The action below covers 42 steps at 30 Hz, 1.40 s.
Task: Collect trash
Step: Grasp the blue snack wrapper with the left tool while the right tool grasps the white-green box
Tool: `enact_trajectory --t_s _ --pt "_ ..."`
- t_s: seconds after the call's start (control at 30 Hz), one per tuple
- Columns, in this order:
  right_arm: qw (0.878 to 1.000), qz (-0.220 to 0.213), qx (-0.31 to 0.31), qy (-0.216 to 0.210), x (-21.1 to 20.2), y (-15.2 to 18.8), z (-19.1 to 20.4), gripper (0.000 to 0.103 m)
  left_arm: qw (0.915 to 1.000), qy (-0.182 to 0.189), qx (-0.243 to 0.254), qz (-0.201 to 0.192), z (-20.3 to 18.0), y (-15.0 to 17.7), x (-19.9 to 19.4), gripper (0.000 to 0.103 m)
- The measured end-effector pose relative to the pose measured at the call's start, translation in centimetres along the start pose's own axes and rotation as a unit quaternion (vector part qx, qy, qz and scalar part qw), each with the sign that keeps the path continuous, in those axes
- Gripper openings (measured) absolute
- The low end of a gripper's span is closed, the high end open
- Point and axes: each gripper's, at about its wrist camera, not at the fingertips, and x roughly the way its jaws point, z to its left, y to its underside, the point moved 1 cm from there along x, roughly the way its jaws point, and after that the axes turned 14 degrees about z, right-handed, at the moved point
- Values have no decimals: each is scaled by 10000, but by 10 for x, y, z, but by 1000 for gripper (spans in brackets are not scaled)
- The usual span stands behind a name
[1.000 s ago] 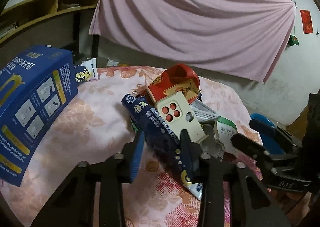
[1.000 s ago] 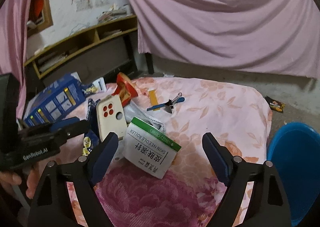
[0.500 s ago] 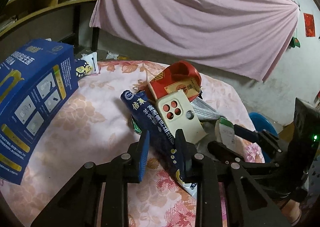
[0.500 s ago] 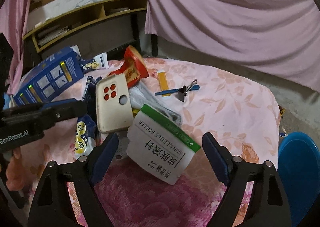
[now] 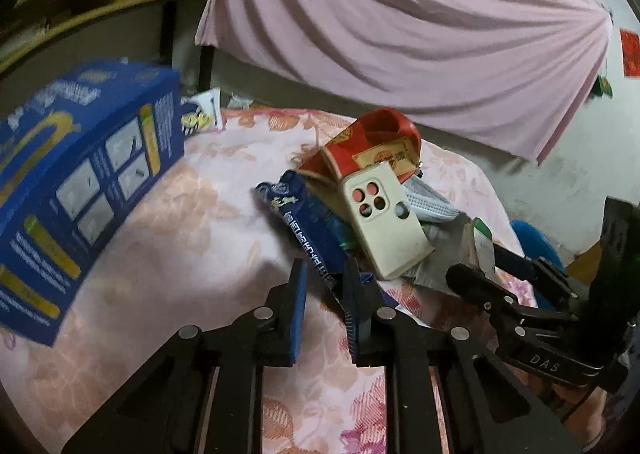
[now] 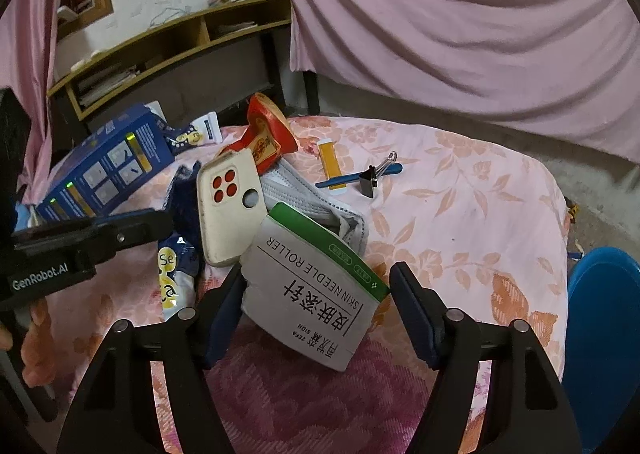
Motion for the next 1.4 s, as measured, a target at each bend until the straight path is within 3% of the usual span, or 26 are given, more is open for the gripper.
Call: enact_trajectory --t_s 0.13,0.2,0.27,0.53,0.67,0.73,0.8,1.03,1.1,1.13,1.17,1.2,1.4 --pt "10000 -19 30 -71 -1 2 0 70 9987 424 -269 67 7 -2 0 14" --pt "10000 -38 35 -82 -3 3 1 70 9987 436 -271 29 5 -2 -2 4" --pt "9999 -54 45 -97 -4 4 1 70 9992 355 -148 -72 -2 -1 -6 0" --pt "9996 -171 14 -203 -10 9 5 64 9990 424 13 -116 -18 8 -11 0" --pt "9994 -226 13 -253 -14 13 7 64 9973 671 -293 -39 -10 2 -11 0" --pt "9993 -268 26 -260 -17 14 6 64 9978 573 -321 -132 -9 0 -13 8" --pt "9991 -296 47 -283 -18 15 5 64 9975 551 -382 -235 -6 -1 -15 36" --pt "9990 -265 174 -315 -17 14 0 64 9965 646 -525 -91 0 -20 2 39" --pt "9988 -274 238 -321 -17 14 -3 64 9972 542 -519 35 0 -23 8 37" --pt "9987 -279 268 -332 -17 14 -4 64 9970 560 -524 93 1 -23 12 33" --pt "9986 -285 287 -339 -17 14 -5 64 9970 581 -495 116 0 -23 13 21" --pt "9985 -290 310 -344 -17 14 -6 64 9974 576 -420 108 -2 -22 13 19" --pt "9981 -403 318 -345 -21 15 -5 64 9983 457 -302 -178 -8 -11 -1 5"
